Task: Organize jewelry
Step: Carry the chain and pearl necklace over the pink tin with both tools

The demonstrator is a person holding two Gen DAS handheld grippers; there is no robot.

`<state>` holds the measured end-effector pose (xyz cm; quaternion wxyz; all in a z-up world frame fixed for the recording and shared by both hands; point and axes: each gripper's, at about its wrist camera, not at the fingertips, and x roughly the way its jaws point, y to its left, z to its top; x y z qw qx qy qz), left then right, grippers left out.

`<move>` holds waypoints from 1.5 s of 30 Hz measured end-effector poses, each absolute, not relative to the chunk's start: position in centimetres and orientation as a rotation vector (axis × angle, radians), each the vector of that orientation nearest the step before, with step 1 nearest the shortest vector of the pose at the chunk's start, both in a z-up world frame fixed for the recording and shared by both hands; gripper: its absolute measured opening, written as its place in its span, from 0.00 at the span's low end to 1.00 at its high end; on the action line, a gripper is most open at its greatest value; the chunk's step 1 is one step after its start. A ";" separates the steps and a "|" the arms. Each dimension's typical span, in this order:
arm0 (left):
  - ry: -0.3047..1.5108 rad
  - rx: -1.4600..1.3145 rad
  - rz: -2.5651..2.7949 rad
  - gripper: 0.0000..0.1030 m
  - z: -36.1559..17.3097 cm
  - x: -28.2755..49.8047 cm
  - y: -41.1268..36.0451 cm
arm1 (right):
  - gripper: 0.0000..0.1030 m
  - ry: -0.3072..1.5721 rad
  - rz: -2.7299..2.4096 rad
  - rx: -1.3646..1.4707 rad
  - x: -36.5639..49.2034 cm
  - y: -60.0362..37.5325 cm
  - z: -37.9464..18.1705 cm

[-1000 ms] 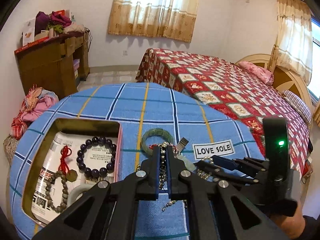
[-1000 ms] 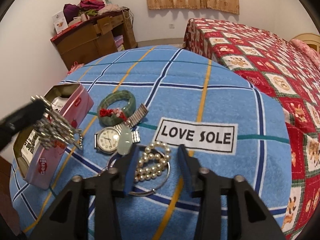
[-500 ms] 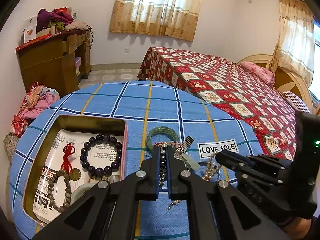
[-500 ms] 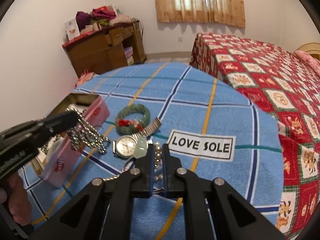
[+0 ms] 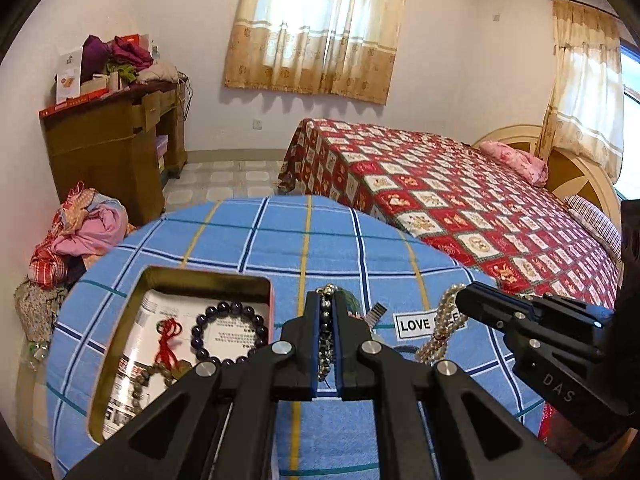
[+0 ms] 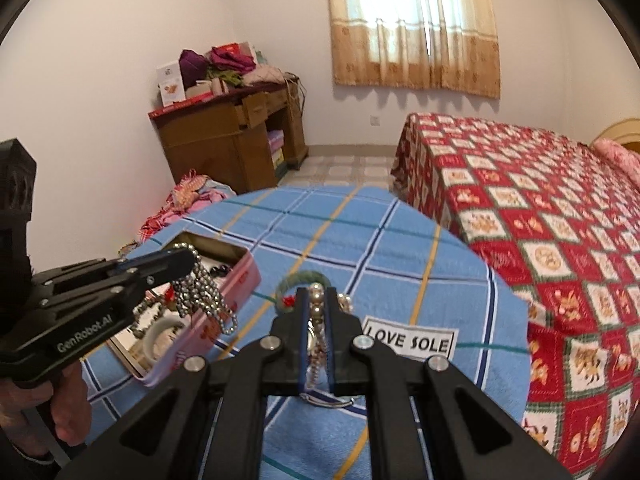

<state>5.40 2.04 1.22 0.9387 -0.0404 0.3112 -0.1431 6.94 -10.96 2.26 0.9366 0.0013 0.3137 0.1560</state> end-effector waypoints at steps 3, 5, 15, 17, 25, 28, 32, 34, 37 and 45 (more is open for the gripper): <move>0.616 -0.074 -0.290 0.04 2.2 5.2 2.6 | 0.09 0.627 0.332 -0.015 7.1 -10.6 3.0; 0.605 -0.066 -0.284 0.04 2.7 5.2 2.9 | 0.09 0.620 0.345 -0.020 7.2 -10.3 3.4; 0.594 -0.057 -0.222 0.04 3.5 6.1 5.6 | 0.09 0.596 0.401 -0.042 8.1 -7.5 4.4; 0.592 -0.058 -0.213 0.04 3.6 6.2 6.2 | 0.09 0.595 0.414 -0.043 8.3 -6.9 4.5; 0.591 -0.069 -0.162 0.04 3.6 7.0 8.7 | 0.09 0.591 0.455 -0.061 8.8 -4.5 4.6; 0.597 -0.075 -0.147 0.04 3.3 7.4 9.7 | 0.09 0.591 0.470 -0.072 9.0 -3.7 4.5; 0.599 -0.073 -0.134 0.04 3.1 8.0 10.5 | 0.09 0.588 0.484 -0.083 9.4 -2.6 4.6; 0.602 -0.076 -0.129 0.04 3.0 8.3 10.9 | 0.09 0.588 0.491 -0.088 9.7 -2.0 4.5; 0.605 -0.081 -0.123 0.04 2.7 8.7 11.5 | 0.09 0.588 0.503 -0.094 10.1 -1.2 4.4; 0.619 -0.097 -0.110 0.04 1.9 9.5 12.6 | 0.09 0.594 0.534 -0.124 11.0 1.5 3.6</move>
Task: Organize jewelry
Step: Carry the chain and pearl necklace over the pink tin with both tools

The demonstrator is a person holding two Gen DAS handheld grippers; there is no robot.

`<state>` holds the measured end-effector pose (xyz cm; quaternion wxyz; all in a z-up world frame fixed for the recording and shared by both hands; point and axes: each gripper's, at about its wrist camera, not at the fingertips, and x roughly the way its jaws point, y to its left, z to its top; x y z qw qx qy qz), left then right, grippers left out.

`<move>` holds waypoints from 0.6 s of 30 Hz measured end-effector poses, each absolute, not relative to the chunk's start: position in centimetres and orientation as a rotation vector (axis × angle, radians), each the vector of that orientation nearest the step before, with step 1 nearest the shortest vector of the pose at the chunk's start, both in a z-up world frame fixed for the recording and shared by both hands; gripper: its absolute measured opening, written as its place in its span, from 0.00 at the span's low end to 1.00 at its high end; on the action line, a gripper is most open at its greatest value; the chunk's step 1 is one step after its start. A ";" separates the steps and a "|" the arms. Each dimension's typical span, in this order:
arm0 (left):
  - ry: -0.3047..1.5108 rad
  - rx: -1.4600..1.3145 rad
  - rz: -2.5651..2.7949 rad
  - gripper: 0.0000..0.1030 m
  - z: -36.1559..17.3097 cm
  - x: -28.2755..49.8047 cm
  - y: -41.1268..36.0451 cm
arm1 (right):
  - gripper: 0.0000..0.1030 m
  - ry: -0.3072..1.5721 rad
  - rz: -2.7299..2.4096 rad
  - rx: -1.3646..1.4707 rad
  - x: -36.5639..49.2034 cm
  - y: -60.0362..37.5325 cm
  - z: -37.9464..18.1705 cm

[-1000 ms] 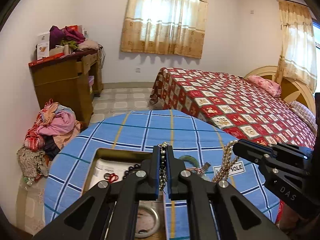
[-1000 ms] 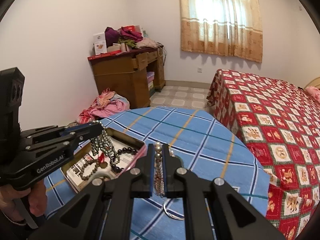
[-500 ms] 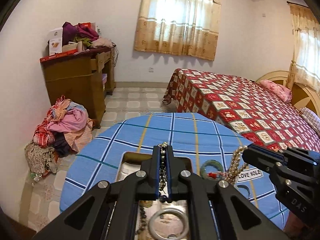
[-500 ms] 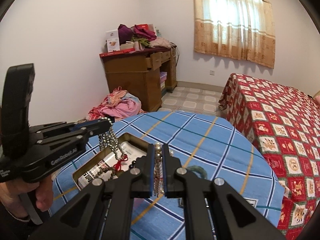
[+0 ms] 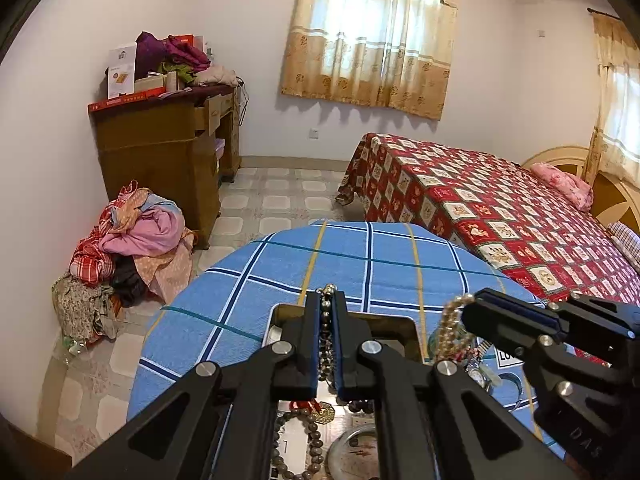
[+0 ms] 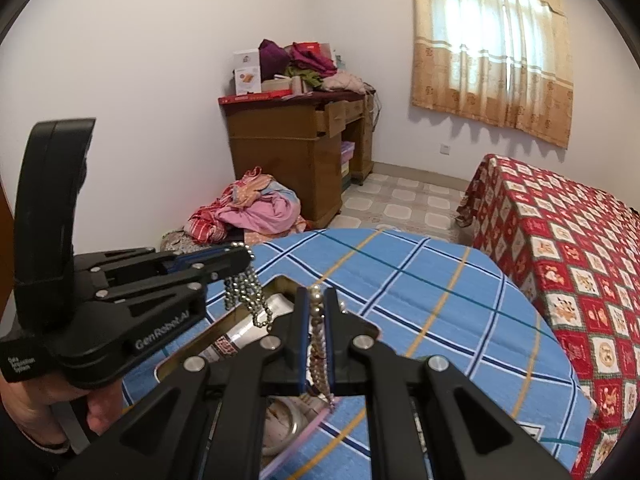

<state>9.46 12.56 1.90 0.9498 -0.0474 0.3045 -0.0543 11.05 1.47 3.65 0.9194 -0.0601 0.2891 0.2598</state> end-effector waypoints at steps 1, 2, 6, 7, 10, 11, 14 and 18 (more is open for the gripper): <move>0.619 -0.097 -0.111 0.04 1.9 9.5 12.6 | 0.09 0.593 0.535 -0.126 11.1 1.7 3.7; 0.618 -0.096 -0.112 0.04 1.9 9.5 12.6 | 0.09 0.591 0.536 -0.128 11.1 1.8 3.7; 0.620 -0.094 -0.108 0.04 1.8 9.9 12.9 | 0.09 0.591 0.538 -0.132 11.5 2.2 3.7; 0.622 -0.096 -0.105 0.04 1.7 10.0 13.0 | 0.09 0.593 0.539 -0.133 11.6 2.4 3.6; 0.625 -0.096 -0.104 0.04 1.6 10.2 13.2 | 0.09 0.600 0.540 -0.136 11.7 2.7 3.3; 0.627 -0.096 -0.104 0.04 1.6 10.3 13.2 | 0.09 0.604 0.541 -0.136 11.8 2.8 3.1; 0.633 -0.093 -0.104 0.04 1.3 10.5 13.1 | 0.09 0.612 0.542 -0.136 12.0 3.0 2.7; 0.646 -0.094 -0.102 0.04 0.7 11.0 13.2 | 0.09 0.623 0.540 -0.137 12.2 3.4 2.1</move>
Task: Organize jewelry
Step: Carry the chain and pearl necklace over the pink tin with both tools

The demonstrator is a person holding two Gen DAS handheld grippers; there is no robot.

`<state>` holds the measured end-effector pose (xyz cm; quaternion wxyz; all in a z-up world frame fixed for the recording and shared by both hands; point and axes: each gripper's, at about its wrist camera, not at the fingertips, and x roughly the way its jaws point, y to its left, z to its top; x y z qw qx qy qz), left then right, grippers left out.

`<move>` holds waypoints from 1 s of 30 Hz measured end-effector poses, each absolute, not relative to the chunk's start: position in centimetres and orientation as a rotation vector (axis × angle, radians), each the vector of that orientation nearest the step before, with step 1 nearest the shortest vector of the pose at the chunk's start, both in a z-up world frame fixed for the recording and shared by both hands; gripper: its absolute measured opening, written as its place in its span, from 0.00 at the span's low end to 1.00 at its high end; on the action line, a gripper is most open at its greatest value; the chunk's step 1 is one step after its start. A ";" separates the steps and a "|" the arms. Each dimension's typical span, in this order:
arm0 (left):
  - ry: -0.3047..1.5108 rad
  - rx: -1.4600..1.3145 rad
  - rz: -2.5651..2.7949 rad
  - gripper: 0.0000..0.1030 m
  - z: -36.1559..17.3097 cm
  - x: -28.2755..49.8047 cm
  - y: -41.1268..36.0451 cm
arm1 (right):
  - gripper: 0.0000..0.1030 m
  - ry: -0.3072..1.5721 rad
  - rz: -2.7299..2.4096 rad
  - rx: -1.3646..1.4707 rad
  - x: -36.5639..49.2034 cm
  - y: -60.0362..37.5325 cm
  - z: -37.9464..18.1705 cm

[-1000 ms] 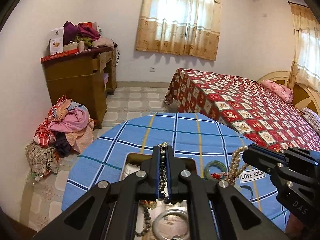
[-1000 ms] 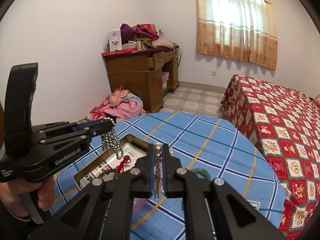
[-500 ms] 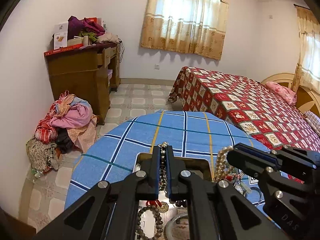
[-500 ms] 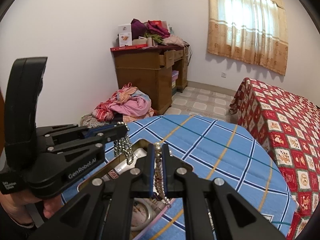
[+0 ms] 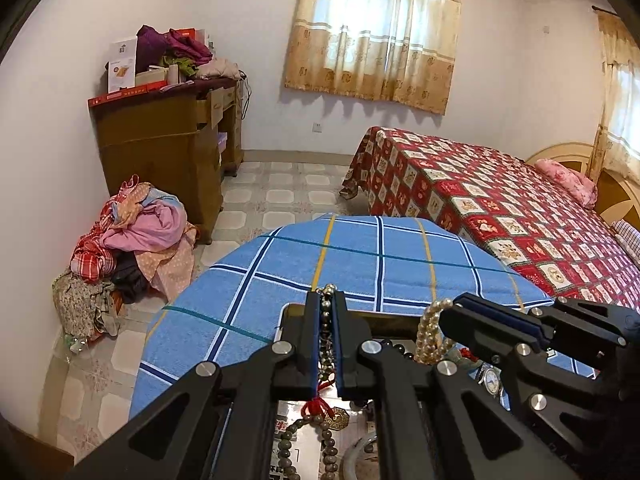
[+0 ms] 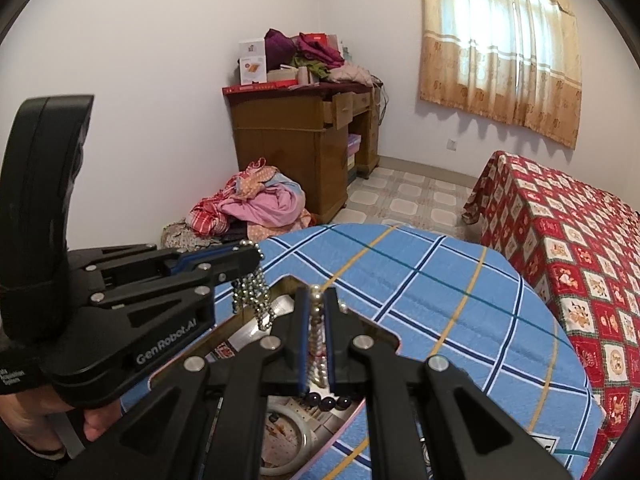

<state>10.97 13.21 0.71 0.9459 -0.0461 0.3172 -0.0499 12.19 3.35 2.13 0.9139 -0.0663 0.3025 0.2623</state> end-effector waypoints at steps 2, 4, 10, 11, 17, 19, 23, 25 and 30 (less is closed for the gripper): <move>0.651 -0.093 -0.101 0.04 0.5 11.2 13.2 | 0.09 0.628 0.538 -0.135 12.4 3.4 1.9; 0.656 -0.090 -0.098 0.04 0.3 11.3 13.2 | 0.09 0.634 0.534 -0.133 12.6 3.4 1.6; 0.668 -0.081 -0.096 0.04 -0.4 11.7 12.6 | 0.09 0.652 0.521 -0.130 13.1 3.6 0.7; 0.670 -0.082 -0.095 0.04 -0.5 11.7 12.6 | 0.09 0.657 0.518 -0.129 13.2 3.6 0.5; 0.682 -0.083 -0.086 0.04 -1.2 11.8 12.8 | 0.09 0.679 0.505 -0.126 13.8 3.6 -0.4; 0.685 -0.083 -0.086 0.04 -1.3 11.9 12.8 | 0.09 0.683 0.502 -0.128 13.8 3.7 -0.7; 0.695 -0.084 -0.085 0.04 -1.7 11.9 12.9 | 0.09 0.692 0.498 -0.130 14.0 3.7 -1.1; 0.702 -0.083 -0.085 0.04 -1.9 12.1 12.9 | 0.09 0.695 0.496 -0.129 14.1 3.7 -1.3; 0.709 -0.081 -0.085 0.04 -2.1 12.2 12.9 | 0.09 0.702 0.491 -0.130 14.4 3.7 -1.5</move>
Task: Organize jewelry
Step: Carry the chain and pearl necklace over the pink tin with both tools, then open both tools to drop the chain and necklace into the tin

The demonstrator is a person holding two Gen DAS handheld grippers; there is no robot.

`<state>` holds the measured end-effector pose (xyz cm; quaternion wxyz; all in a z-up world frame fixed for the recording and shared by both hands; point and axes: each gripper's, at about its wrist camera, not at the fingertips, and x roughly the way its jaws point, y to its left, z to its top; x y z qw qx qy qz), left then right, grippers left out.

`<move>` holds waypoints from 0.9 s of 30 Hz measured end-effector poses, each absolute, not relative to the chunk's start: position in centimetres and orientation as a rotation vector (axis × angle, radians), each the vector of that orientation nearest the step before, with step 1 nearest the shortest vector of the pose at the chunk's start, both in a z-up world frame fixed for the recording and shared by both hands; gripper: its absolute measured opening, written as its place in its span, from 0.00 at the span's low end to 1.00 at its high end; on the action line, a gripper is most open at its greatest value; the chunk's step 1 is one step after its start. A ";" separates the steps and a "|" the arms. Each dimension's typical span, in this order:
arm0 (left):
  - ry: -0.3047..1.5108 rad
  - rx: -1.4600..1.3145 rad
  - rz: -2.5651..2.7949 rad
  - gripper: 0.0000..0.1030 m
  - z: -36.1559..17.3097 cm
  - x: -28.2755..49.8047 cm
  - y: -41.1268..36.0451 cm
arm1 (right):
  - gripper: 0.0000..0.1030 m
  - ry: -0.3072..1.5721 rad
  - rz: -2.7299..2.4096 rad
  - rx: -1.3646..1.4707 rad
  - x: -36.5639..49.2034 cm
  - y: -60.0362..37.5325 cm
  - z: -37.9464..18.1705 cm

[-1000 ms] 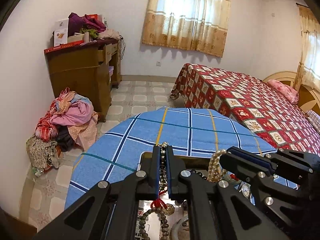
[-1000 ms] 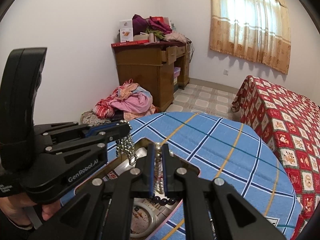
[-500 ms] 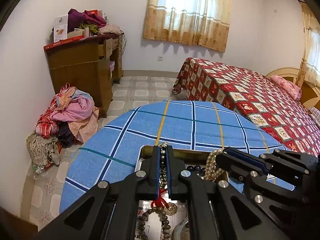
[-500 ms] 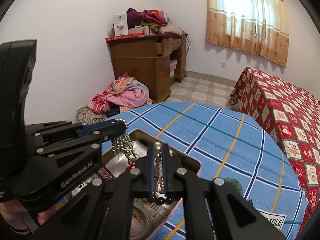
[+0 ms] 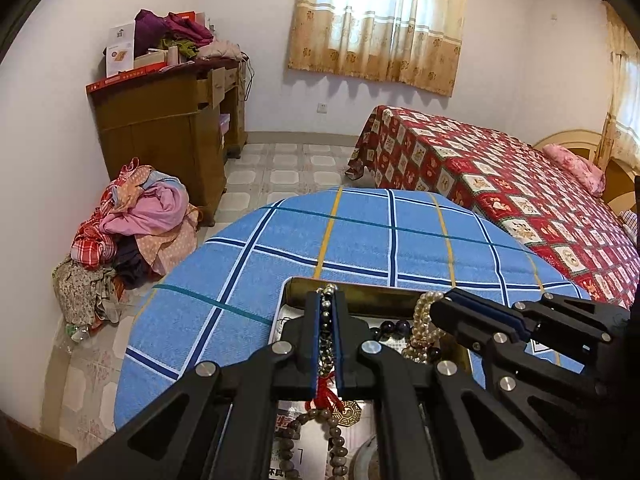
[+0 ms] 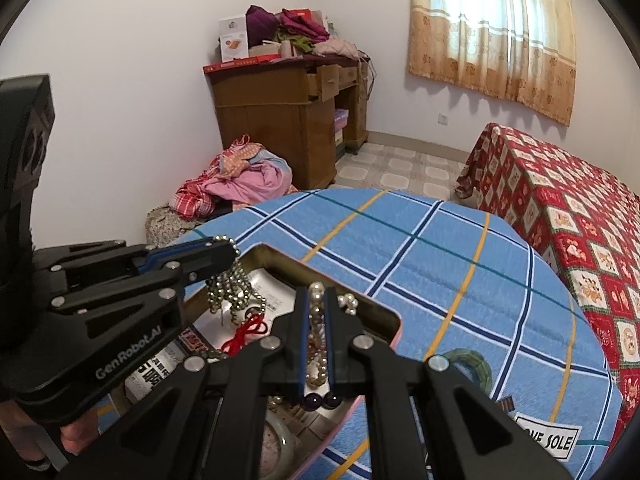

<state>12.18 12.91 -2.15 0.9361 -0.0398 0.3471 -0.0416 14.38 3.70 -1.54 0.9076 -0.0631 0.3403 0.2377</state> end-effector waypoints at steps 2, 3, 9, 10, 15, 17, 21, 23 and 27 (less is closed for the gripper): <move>0.709 -0.084 -0.085 0.04 -2.2 12.1 13.0 | 0.09 0.705 0.489 -0.130 14.5 3.7 -1.6; 0.708 -0.082 -0.085 0.04 -2.2 12.1 13.0 | 0.09 0.705 0.487 -0.131 14.5 3.7 -1.6; 0.710 -0.081 -0.084 0.04 -2.3 12.2 13.3 | 0.09 0.716 0.479 -0.135 14.9 3.9 -2.1; 0.711 -0.081 -0.083 0.04 -2.4 12.2 13.4 | 0.09 0.719 0.478 -0.136 14.9 4.0 -2.2; 0.717 -0.086 -0.080 0.04 -2.5 12.3 13.5 | 0.09 0.735 0.471 -0.140 15.4 4.0 -2.8; 0.720 -0.086 -0.078 0.04 -2.6 12.3 13.5 | 0.09 0.738 0.467 -0.139 15.4 3.8 -3.0; 0.723 -0.095 -0.071 0.05 -2.6 12.3 13.6 | 0.09 0.747 0.461 -0.137 15.8 3.8 -3.3; 0.727 -0.092 -0.071 0.05 -2.7 12.3 13.5 | 0.09 0.755 0.462 -0.140 15.8 3.9 -3.5; 0.729 -0.102 -0.079 0.06 -2.8 12.2 13.4 | 0.10 0.764 0.455 -0.141 15.9 3.8 -3.9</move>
